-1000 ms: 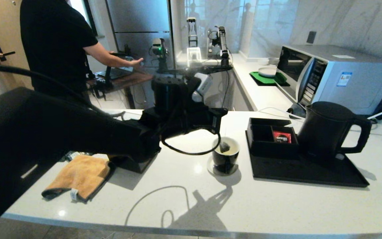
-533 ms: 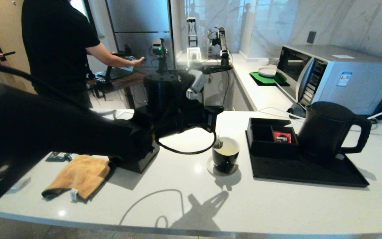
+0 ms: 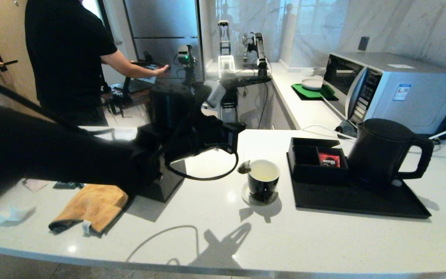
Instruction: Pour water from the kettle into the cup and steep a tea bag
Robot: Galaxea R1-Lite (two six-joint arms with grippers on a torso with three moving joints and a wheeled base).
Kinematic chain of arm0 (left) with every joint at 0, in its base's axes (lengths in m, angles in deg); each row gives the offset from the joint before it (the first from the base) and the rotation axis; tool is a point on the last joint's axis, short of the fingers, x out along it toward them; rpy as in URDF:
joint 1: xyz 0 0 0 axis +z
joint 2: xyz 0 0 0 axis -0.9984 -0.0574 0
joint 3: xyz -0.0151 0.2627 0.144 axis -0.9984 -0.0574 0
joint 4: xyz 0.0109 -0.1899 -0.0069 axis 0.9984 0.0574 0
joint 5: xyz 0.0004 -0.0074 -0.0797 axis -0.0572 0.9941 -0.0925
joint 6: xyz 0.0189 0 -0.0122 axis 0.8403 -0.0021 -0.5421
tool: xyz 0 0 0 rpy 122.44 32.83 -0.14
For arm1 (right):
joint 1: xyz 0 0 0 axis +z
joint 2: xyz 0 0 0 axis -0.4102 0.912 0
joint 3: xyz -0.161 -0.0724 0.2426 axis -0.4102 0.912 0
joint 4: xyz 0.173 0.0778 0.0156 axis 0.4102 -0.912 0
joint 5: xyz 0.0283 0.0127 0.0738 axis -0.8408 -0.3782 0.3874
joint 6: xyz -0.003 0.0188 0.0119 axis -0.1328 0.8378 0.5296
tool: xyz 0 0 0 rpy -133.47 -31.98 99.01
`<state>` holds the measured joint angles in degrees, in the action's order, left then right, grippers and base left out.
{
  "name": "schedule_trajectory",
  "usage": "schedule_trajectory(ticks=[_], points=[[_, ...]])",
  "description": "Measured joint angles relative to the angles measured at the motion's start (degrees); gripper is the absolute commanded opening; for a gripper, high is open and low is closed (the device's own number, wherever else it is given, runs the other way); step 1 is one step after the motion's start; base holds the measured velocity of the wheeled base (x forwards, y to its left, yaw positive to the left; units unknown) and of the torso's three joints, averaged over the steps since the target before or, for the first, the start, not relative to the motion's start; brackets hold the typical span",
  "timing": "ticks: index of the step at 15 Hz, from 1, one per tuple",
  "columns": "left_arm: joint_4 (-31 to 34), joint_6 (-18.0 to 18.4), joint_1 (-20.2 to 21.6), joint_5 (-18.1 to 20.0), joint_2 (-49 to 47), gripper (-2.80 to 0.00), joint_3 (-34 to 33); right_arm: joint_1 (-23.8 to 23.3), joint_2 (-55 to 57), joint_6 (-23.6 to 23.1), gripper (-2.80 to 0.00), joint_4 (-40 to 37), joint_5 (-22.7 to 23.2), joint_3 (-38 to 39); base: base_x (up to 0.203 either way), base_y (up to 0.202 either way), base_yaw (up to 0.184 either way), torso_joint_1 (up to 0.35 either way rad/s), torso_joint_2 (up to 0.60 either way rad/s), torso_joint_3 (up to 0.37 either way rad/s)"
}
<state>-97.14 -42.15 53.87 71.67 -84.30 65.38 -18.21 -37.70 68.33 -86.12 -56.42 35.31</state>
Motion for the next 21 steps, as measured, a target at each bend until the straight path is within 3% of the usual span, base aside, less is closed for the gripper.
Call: schedule_trajectory(ticks=[21], points=[[0.87,-0.18,16.55,0.28,8.60,-2.80,0.52,-0.01,0.00,-0.01,-2.80,0.02,0.00,0.00,0.000,0.000,0.000,0.000,0.00,0.000]])
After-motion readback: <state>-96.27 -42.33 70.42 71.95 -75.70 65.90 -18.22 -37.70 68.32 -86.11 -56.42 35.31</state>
